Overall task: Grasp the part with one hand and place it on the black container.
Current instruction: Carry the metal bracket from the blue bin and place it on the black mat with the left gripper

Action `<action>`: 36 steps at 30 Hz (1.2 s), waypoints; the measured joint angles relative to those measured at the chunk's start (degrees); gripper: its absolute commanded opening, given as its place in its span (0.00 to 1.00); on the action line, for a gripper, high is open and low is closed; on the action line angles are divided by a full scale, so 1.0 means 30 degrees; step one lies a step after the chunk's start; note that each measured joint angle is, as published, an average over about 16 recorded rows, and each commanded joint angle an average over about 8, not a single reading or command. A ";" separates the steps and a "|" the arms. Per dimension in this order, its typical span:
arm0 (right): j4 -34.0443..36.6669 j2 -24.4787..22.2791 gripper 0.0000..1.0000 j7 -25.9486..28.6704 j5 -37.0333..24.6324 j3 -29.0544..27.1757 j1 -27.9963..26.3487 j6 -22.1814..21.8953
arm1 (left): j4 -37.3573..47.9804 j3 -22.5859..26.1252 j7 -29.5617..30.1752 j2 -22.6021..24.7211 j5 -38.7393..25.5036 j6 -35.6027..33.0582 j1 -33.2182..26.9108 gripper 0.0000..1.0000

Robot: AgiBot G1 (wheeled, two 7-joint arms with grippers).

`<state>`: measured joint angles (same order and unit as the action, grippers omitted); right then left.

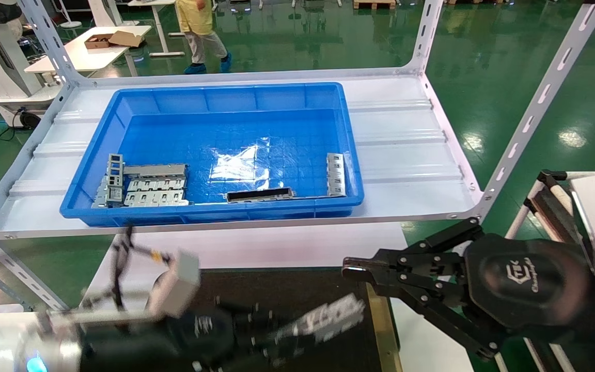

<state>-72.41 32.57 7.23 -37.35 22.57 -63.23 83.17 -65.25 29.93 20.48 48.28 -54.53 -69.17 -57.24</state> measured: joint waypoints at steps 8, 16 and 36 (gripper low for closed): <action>0.0000 0.0000 0.00 0.0000 0.0001 0.0001 0.0000 0.0000 | -0.3044 0.0830 0.3211 0.0434 -0.2270 0.7487 0.4114 0.00; 0.0000 -0.0001 0.00 -0.0001 0.0001 0.0002 0.0000 -0.0001 | -0.2200 0.2141 0.6058 0.3161 -0.5030 1.4955 0.5548 0.00; 0.0000 -0.0001 0.00 -0.0002 0.0003 0.0004 -0.0001 -0.0001 | 0.4949 0.4917 0.9484 0.8922 -0.6742 2.3045 0.3617 0.00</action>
<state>-72.41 32.57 7.22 -37.35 22.58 -63.23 83.16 -50.40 44.68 48.93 75.04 -74.76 -0.04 -46.39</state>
